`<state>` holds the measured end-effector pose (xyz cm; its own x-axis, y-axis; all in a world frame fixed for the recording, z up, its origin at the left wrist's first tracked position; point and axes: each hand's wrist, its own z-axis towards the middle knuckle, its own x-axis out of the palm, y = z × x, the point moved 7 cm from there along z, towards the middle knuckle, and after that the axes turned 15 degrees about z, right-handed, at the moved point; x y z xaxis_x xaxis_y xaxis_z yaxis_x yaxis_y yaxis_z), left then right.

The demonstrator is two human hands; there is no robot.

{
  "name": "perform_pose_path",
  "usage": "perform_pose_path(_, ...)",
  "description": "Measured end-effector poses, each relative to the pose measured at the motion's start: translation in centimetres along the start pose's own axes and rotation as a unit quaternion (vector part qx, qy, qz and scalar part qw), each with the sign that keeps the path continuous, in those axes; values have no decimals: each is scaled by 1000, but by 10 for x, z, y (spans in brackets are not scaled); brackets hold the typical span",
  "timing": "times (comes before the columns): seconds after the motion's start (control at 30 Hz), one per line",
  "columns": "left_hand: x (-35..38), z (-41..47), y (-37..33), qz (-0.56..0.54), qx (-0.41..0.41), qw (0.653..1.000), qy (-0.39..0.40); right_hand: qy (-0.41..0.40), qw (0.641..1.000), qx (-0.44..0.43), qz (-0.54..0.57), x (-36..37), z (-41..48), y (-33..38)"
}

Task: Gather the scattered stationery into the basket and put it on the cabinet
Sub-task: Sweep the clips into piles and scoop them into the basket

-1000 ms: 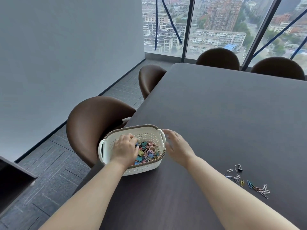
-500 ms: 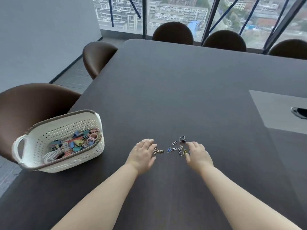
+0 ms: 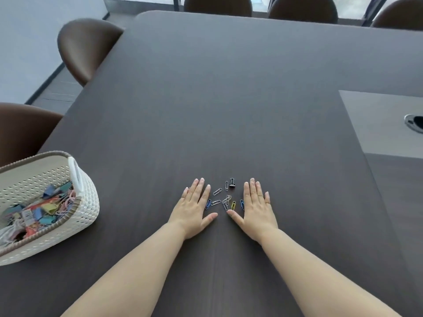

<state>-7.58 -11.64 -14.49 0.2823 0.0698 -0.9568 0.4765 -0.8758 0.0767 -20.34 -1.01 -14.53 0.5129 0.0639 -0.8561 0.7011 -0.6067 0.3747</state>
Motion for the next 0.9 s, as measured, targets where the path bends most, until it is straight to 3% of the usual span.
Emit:
perform_pose_path(0.2, -7, 26, 18, -40, -8, 998, -46, 38, 989, -145, -16, -2, 33, 25)
perform_pose_path(0.33, -14, 17, 9, -67, 58, 983, -159, 45, 977, -209, 4, -1, 25, 27)
perform_pose_path(0.43, -18, -1, -4, -90, 100, 966, -222, -10, 970, -241, 21, -4, 6, 28)
perform_pose_path(0.57, -15, -17, 3, -39, 74, 961, -264, -120, 976, -178, 40, -17, -10, 11)
perform_pose_path(0.73, -13, -14, 23, 70, -57, 975, -205, -174, 981, -63, -62, -16, -15, -2)
perform_pose_path(0.9, -23, 10, 21, 62, -35, 981, -178, -176, 978, -103, -51, -13, 6, 19)
